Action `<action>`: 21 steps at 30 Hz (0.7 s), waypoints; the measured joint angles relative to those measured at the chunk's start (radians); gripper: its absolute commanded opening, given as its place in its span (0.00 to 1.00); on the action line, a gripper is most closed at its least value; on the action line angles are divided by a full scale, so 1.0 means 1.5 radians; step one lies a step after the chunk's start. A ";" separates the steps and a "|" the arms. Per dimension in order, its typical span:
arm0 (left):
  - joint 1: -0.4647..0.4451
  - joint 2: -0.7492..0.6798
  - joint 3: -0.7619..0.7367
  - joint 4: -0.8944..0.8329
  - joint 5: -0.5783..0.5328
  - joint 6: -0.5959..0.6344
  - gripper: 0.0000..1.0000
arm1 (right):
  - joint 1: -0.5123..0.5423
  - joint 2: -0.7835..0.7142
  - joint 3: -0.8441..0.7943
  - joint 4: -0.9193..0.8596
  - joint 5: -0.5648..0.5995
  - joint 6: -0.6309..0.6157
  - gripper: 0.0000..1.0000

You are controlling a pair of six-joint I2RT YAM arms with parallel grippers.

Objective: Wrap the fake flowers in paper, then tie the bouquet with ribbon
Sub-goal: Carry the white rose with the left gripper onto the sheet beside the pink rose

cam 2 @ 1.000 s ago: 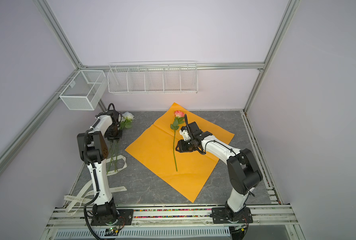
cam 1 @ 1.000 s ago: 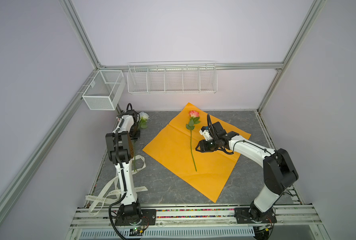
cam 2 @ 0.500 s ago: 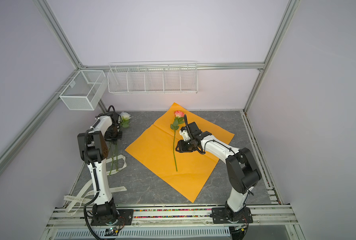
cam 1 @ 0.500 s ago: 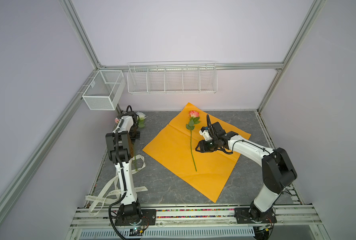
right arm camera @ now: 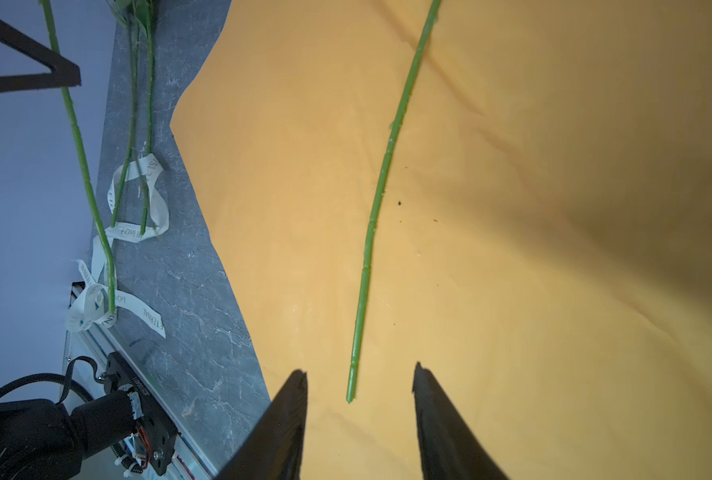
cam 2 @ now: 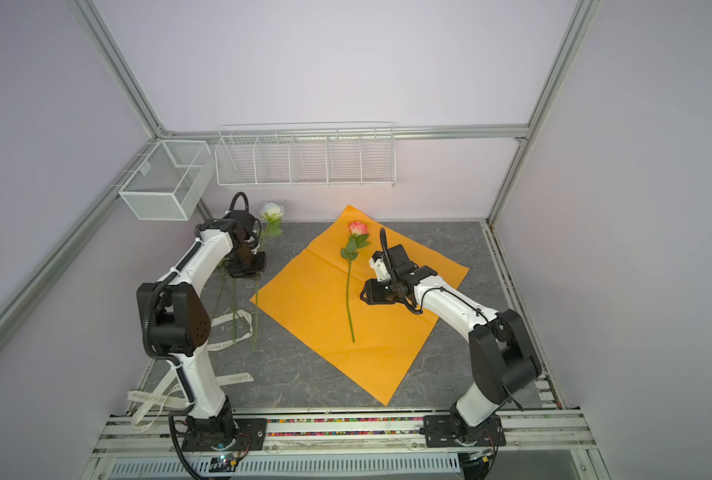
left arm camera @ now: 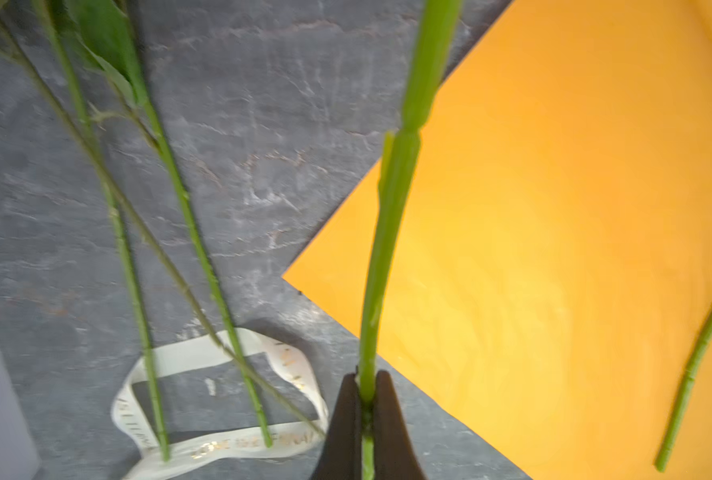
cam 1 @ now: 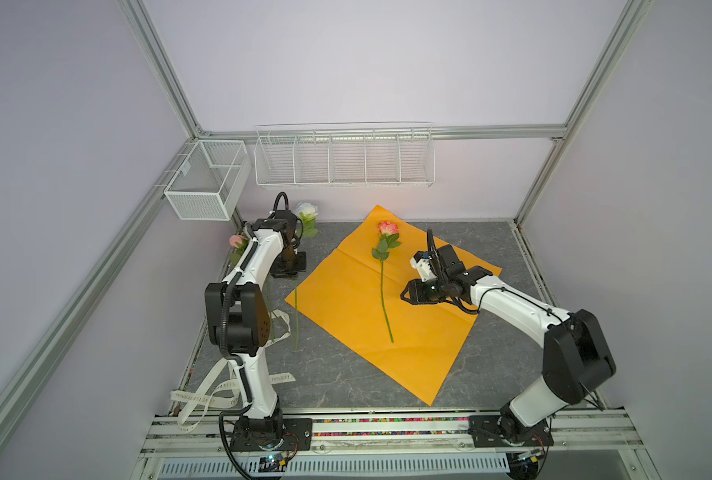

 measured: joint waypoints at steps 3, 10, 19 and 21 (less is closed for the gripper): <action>-0.036 -0.013 -0.036 0.032 0.037 -0.046 0.00 | -0.018 -0.035 -0.025 0.000 0.009 0.000 0.45; -0.162 0.015 -0.034 0.122 0.147 -0.149 0.00 | -0.066 -0.094 -0.071 -0.014 0.028 -0.001 0.45; -0.246 0.202 0.122 0.189 0.214 -0.243 0.00 | -0.083 -0.108 -0.080 -0.042 0.042 -0.008 0.45; -0.246 0.235 0.156 0.192 0.220 -0.259 0.00 | -0.083 -0.108 -0.081 -0.045 0.042 -0.008 0.45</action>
